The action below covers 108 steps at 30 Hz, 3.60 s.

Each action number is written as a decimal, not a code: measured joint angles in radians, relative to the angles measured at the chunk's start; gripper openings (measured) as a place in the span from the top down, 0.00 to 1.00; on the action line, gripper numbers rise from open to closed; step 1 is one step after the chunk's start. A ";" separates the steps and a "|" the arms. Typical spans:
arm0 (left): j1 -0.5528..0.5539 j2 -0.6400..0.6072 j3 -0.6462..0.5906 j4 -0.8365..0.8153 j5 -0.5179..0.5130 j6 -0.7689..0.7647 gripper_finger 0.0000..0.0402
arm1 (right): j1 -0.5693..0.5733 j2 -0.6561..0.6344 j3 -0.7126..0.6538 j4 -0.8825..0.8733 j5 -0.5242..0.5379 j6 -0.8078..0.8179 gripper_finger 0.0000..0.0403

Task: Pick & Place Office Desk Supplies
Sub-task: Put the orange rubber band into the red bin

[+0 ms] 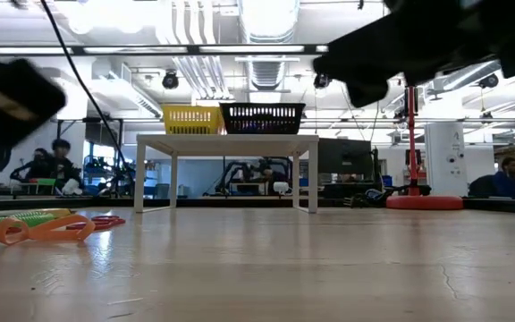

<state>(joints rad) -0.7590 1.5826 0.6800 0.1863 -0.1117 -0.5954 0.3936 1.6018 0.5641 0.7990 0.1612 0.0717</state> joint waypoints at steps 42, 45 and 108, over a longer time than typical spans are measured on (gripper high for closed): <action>0.001 0.291 0.305 -0.389 -0.270 0.200 0.99 | -0.028 0.074 0.096 -0.064 -0.002 -0.082 0.72; 0.022 0.196 0.306 -0.457 -0.387 0.234 0.99 | -0.028 0.074 0.096 -0.065 -0.002 -0.083 0.72; 1.239 0.115 0.860 -0.670 -0.294 0.645 0.60 | -0.032 0.077 0.097 -0.087 -0.002 -0.045 0.72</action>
<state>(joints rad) 0.4797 1.6974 1.5404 -0.4842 -0.4055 0.0495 0.3614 1.6787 0.6609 0.7118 0.1593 0.0263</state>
